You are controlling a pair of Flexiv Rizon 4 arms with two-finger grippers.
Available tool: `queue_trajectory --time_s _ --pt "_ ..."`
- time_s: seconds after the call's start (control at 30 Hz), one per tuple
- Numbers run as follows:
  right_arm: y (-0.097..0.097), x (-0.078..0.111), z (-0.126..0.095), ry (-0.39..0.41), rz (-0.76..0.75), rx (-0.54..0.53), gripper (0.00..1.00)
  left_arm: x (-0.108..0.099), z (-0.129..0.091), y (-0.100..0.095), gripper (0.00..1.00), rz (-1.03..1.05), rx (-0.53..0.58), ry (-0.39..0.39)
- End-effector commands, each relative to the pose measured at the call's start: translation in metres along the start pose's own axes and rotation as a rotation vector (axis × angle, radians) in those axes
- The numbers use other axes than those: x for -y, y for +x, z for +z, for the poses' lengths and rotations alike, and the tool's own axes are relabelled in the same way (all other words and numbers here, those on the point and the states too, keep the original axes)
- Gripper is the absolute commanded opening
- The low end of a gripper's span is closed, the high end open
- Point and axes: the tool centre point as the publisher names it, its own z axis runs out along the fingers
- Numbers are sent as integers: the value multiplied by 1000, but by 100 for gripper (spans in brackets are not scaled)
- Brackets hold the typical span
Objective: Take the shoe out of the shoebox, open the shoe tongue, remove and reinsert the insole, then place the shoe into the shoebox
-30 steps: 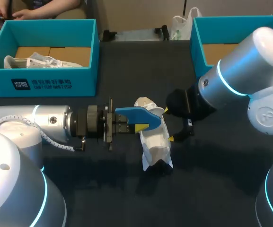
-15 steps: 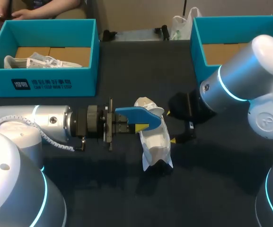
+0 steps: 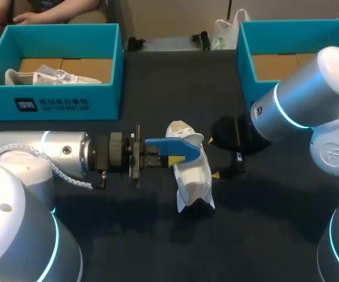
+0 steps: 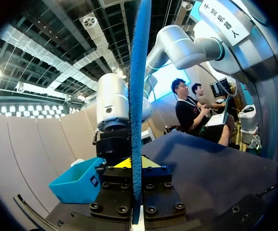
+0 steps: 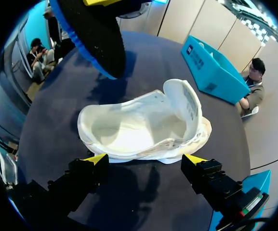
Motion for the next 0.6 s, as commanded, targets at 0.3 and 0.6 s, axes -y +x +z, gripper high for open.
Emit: queue_trajectory --time_s 0.3,0.6 --pt "1 0 0 0 0 3 100 -16 21 12 0 -3 -4 6" --pt "1 0 0 0 0 3 100 -30 25 18 0 11 14 -27"
